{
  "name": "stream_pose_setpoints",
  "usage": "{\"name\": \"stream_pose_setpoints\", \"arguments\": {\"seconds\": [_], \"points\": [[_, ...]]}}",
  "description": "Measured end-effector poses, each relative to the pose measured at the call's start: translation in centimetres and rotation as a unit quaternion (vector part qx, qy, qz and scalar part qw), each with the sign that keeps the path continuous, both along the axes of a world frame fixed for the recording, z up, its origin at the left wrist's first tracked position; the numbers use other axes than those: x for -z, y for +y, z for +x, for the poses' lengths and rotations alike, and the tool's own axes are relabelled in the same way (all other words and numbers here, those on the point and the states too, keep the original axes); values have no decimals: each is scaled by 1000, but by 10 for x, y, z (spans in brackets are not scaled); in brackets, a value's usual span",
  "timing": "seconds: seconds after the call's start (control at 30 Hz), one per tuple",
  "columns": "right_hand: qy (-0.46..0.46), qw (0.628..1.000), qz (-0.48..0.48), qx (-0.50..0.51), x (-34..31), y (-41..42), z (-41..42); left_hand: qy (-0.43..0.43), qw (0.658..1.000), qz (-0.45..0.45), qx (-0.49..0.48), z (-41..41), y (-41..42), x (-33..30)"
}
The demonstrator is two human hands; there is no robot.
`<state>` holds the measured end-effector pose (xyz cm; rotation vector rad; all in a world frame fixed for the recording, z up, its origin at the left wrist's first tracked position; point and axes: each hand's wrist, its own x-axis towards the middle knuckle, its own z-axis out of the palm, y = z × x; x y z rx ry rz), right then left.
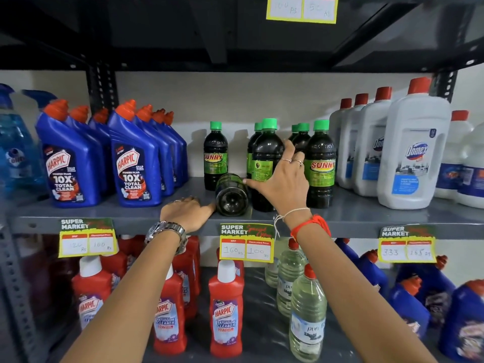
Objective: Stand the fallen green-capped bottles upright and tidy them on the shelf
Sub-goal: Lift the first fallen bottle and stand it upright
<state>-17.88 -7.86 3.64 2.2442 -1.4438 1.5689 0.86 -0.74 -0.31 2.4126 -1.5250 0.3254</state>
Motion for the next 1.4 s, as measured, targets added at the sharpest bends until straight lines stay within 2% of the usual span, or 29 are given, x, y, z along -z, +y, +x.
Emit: {"name": "stream_pose_setpoints", "arguments": {"seconds": [0.13,0.23,0.3,0.37,0.5,0.6,0.67,0.8,1.0,1.07,1.17,1.27,1.33,1.4], "points": [[-50,993,33,-105,-4,-9,-6,0,1000,-3,1,0,0,0],[-127,958,145,-214,-9,-16,-12,-3,1000,3,2,0,1,1],[-156,938,181,-253,-10,-26,-14,-8,1000,11,5,1,1,0],[-156,935,187,-260,-10,-30,-15,-11,1000,15,9,1,1,0],[-80,982,88,-148,-2,-25,-11,-7,1000,12,8,1,1,0],[-84,986,71,-123,-3,-22,-10,-19,999,24,17,2,0,0],[-102,977,116,-145,-7,-25,-13,-13,1000,21,16,2,1,0],[-152,932,230,-235,-9,-34,-17,-4,1000,13,13,2,1,1],[-185,889,274,-318,-10,-44,-20,-7,1000,19,21,3,2,-1],[-175,885,278,-331,-12,-40,-22,-13,999,21,25,2,3,-1],[-112,915,224,-315,-15,-25,-28,-15,998,39,50,6,3,-2],[-94,966,50,-234,-14,0,-32,11,996,50,68,7,11,-8],[-116,968,-39,-219,-19,20,-29,12,997,50,60,9,19,-8],[-93,965,-69,-235,-31,35,-19,18,998,30,48,12,27,-7]]}}
